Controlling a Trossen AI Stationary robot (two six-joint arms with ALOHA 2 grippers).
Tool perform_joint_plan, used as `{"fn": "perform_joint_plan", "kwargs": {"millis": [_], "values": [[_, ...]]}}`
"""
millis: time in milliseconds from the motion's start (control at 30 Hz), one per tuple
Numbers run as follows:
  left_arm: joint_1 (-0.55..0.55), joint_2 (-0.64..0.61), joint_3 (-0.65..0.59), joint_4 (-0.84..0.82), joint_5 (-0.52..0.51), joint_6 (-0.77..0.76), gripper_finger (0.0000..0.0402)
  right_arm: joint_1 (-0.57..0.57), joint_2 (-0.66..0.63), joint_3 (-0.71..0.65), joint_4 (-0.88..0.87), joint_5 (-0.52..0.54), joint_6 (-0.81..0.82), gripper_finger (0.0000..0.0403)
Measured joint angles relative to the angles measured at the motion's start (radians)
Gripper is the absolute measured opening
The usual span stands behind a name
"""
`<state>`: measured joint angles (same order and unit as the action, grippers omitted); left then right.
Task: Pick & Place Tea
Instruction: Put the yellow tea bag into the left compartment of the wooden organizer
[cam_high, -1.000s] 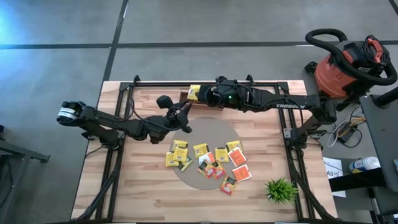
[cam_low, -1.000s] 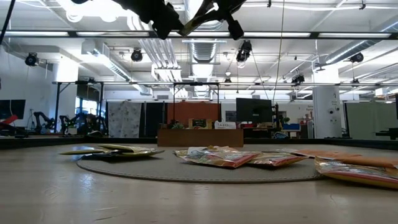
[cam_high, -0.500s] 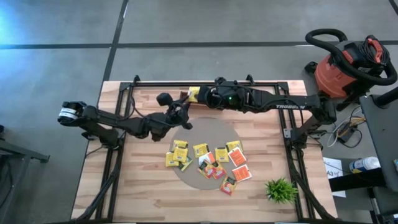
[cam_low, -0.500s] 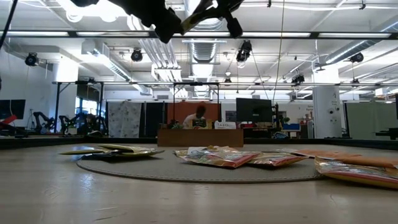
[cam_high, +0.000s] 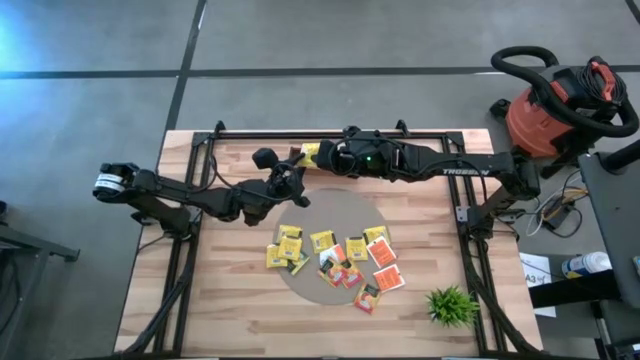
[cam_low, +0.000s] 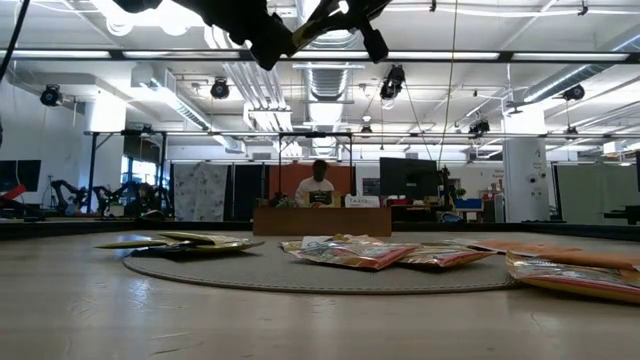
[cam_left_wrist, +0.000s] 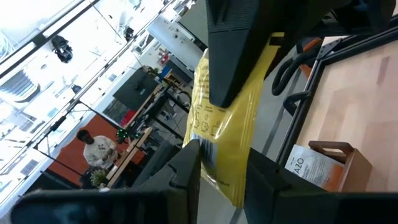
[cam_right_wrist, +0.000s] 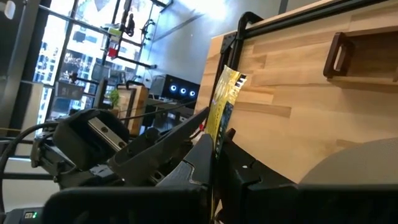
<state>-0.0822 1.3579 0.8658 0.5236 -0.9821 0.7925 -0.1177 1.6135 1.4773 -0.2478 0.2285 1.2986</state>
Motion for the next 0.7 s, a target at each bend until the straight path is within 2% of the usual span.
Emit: {"fn": "perform_joint_plan", "kwargs": {"millis": [300,500,700], "values": [[0.000,0.000,0.000,-0.001,0.017,0.000,0.0013,0.002,0.000,-0.002,-0.001,-0.003,0.000,0.0015],[0.000,0.000,0.000,-0.001,0.021,0.001,0.0015,0.004,-0.001,-0.002,-0.010,-0.003,-0.033,0.0023],[-0.001,0.000,0.000,-0.029,0.027,0.003,0.0014,0.005,-0.014,-0.002,-0.059,-0.008,-0.132,0.0025]]}}
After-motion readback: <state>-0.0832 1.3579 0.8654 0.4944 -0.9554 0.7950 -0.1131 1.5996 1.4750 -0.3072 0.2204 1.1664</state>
